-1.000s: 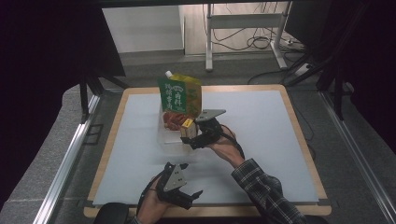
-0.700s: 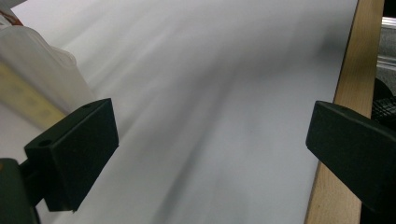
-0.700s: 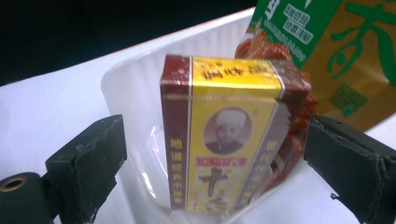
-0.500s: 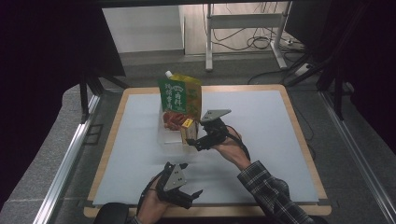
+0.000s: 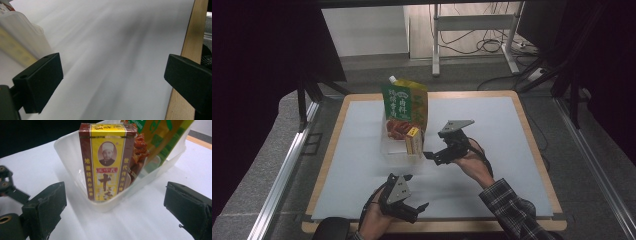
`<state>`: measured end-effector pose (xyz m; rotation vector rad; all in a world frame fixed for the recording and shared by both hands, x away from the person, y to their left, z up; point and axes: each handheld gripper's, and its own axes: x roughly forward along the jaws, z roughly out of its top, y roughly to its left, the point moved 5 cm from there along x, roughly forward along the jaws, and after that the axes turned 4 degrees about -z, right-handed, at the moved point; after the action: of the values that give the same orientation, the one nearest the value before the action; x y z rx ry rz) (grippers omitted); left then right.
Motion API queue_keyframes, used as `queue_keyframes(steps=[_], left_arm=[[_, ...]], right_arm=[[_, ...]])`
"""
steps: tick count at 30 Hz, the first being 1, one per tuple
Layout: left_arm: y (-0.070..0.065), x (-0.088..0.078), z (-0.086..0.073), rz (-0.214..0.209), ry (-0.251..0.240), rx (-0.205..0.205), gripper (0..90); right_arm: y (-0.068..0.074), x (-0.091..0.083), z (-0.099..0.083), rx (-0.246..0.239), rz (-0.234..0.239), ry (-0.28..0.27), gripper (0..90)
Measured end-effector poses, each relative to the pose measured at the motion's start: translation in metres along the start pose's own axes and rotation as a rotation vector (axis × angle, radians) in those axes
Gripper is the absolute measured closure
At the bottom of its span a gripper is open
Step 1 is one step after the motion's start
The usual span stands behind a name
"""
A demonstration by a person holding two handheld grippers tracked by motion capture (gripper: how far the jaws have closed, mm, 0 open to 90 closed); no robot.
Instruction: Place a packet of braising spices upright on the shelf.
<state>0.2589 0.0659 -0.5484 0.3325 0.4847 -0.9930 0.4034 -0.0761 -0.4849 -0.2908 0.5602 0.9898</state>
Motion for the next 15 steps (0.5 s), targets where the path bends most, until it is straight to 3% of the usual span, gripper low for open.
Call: queue_keyframes(steps=[15], left_arm=[[0.001,0.001,-0.001,-0.003,0.013,-0.002,1.8]], right_arm=[[-0.011,-0.034,-0.033,0.018,-0.057,0.029,5.3]])
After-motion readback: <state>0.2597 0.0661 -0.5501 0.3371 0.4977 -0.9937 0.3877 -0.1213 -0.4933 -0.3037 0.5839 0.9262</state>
